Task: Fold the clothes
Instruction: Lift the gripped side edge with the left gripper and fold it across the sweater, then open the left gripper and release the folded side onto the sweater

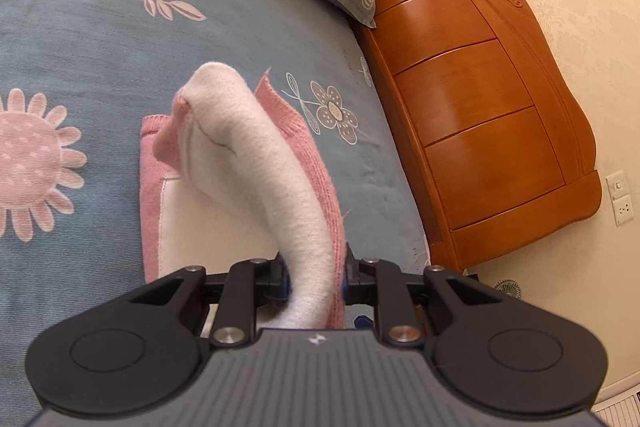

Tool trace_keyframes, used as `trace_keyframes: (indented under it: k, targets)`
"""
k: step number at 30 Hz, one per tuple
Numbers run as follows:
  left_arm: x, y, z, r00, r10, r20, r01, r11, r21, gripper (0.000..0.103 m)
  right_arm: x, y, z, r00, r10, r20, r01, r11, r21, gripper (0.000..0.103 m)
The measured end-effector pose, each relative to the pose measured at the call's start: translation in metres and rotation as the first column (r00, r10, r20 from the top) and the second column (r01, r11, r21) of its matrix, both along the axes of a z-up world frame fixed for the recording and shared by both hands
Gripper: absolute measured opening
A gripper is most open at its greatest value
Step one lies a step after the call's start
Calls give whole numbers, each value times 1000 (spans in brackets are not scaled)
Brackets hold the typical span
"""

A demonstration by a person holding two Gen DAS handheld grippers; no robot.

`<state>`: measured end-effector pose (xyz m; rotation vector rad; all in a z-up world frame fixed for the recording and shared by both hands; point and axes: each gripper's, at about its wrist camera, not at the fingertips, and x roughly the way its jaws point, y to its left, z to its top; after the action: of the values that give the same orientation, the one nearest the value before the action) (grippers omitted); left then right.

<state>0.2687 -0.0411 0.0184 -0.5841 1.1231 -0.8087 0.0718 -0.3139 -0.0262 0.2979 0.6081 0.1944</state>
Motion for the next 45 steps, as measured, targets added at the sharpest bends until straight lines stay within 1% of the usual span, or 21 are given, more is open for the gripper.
trace_keyframes:
  k: [4,7,11,14,22,28,31,32,33,34,36,41,43,45]
  targets:
    - [5,-35,-2,1000,-18,-8,18,1000,-8,19,-14,-18,2,999,-41,16,40,999,15,103]
    - [8,-62,-8,998,-53,-22,52,999,-16,19,-23,-31,3,997,-71,24,70,997,31,103]
    - [15,-96,-23,996,-71,-49,73,997,36,19,-33,-45,4,994,-105,37,103,993,53,103]
    - [18,-114,-35,994,-76,-77,80,995,54,19,-38,-53,4,992,-122,40,120,991,52,103]
    - [23,-144,-60,989,-89,-116,104,986,129,19,-47,-75,-5,983,-180,18,178,980,84,103]
    - [25,-156,-81,984,-78,-157,103,982,157,19,-47,-76,-8,984,-178,13,176,981,79,103]
    - [26,-158,-86,982,-67,-177,93,985,143,26,-48,-75,-8,985,-174,11,173,982,74,103]
    - [26,-159,-86,981,-72,-179,96,987,130,32,-48,-75,-8,984,-175,10,174,982,71,103]
    - [26,-160,-86,980,-76,-182,98,989,115,35,-49,-74,-8,984,-176,8,175,982,69,103]
    - [26,-161,-85,980,-80,-185,99,990,96,36,-49,-74,-8,984,-175,7,174,982,69,103]
    - [27,-166,-82,980,-95,-177,109,992,69,40,-49,-73,-8,984,-176,4,175,982,67,103]
    - [27,-174,-69,983,-122,-137,130,990,51,44,-50,-71,-7,985,-173,2,172,983,58,103]
    - [23,-169,-64,986,-130,-100,137,988,68,47,-51,-69,-7,986,-169,3,169,984,54,103]
    - [18,-160,-57,989,-138,-48,143,984,108,51,-51,-68,-6,987,-163,4,162,986,49,103]
